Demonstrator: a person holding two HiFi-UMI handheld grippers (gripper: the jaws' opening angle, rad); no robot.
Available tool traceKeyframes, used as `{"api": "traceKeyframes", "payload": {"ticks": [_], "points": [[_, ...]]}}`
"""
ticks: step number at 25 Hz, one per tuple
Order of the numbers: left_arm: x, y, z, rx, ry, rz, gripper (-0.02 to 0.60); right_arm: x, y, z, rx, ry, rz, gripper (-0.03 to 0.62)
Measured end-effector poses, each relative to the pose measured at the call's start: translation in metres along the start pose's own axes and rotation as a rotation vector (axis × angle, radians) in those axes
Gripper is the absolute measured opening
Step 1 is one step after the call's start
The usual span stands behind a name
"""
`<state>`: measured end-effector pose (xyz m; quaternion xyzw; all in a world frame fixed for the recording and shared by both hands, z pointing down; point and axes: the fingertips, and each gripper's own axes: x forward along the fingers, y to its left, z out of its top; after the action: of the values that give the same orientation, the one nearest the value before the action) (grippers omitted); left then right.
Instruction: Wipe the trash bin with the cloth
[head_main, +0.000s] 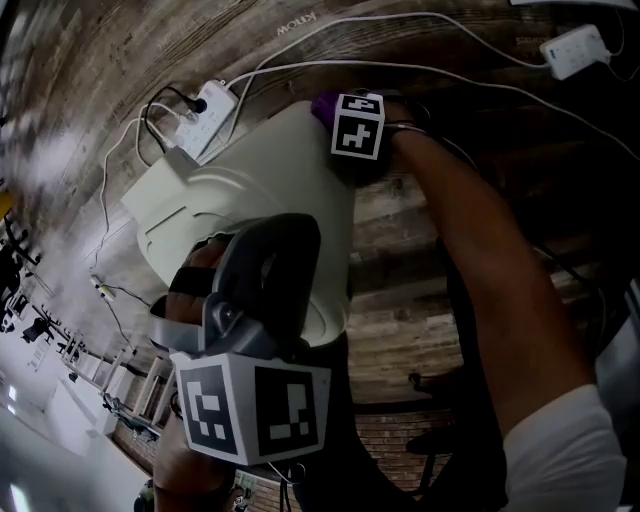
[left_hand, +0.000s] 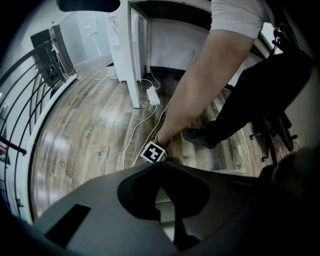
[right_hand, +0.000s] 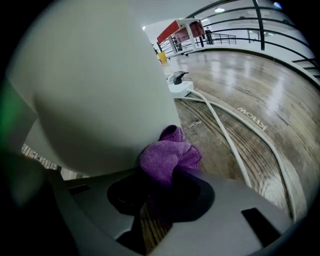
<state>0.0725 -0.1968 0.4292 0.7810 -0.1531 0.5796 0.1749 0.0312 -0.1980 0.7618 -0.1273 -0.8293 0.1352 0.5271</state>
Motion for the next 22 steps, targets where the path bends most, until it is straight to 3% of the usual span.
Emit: {"api": "traceKeyframes", "payload": {"ticks": [14,22], "points": [[-0.001,0.001,0.001,0.046,-0.046,0.039,0.003,0.015,0.093,-0.055,-0.024,0.056,-0.010,0.110],[-0.003,0.003,0.002,0.076,-0.077,0.080,0.005,0.028,0.141,-0.071,0.033,0.077,-0.069,0.110]]}}
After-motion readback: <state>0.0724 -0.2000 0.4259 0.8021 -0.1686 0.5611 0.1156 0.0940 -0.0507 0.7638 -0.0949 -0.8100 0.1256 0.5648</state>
